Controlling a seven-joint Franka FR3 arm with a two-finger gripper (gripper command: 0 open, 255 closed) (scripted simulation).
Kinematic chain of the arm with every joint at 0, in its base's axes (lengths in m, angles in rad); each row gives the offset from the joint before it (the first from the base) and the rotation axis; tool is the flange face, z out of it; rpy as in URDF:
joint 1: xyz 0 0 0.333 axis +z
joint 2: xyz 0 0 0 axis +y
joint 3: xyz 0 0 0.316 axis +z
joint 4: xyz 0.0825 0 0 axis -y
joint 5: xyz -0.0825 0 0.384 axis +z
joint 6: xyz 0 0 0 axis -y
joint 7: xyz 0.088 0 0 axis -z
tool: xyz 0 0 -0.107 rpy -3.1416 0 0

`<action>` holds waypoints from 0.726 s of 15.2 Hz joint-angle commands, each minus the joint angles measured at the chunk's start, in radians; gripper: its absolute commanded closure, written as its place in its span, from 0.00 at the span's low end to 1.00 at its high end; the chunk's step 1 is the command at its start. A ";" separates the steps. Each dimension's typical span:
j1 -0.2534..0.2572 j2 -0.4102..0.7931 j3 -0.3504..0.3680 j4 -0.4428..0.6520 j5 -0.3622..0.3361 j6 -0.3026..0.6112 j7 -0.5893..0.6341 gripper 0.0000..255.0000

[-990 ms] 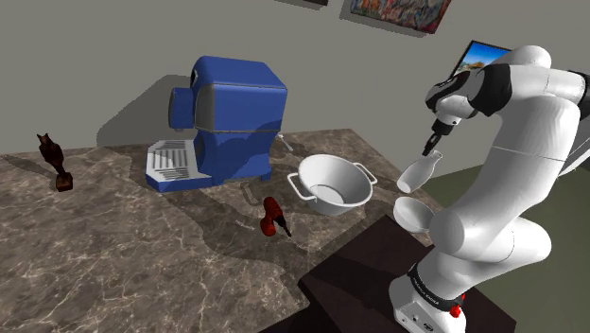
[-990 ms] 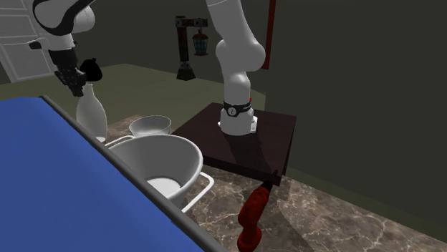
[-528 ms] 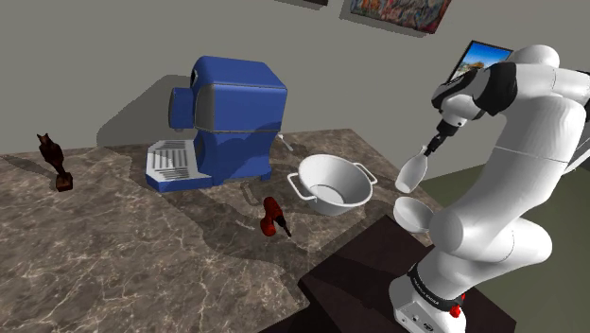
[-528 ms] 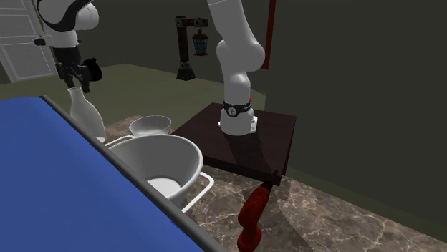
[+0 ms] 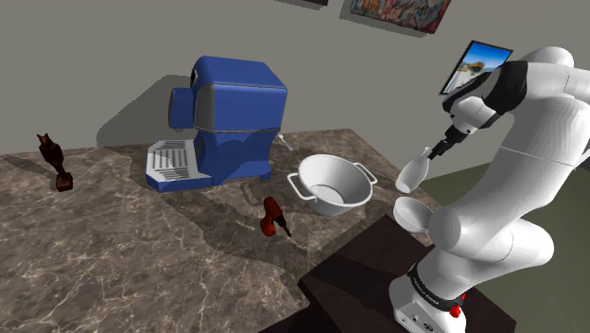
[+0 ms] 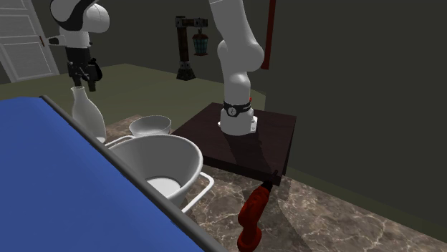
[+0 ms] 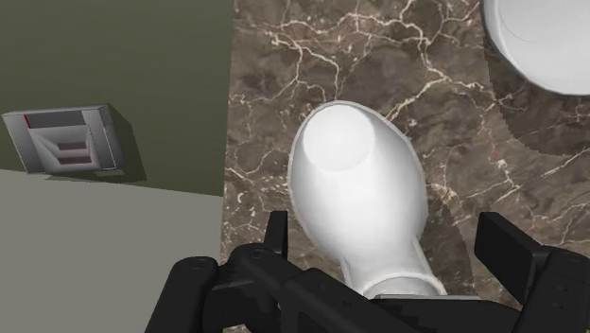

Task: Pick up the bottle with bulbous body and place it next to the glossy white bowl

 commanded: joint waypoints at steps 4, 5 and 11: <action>-0.002 0.018 0.007 -0.012 0.015 0.027 -0.009 0.00; -0.002 0.018 0.007 -0.012 0.015 0.027 -0.009 0.00; -0.001 0.018 0.007 -0.012 0.015 0.027 -0.009 1.00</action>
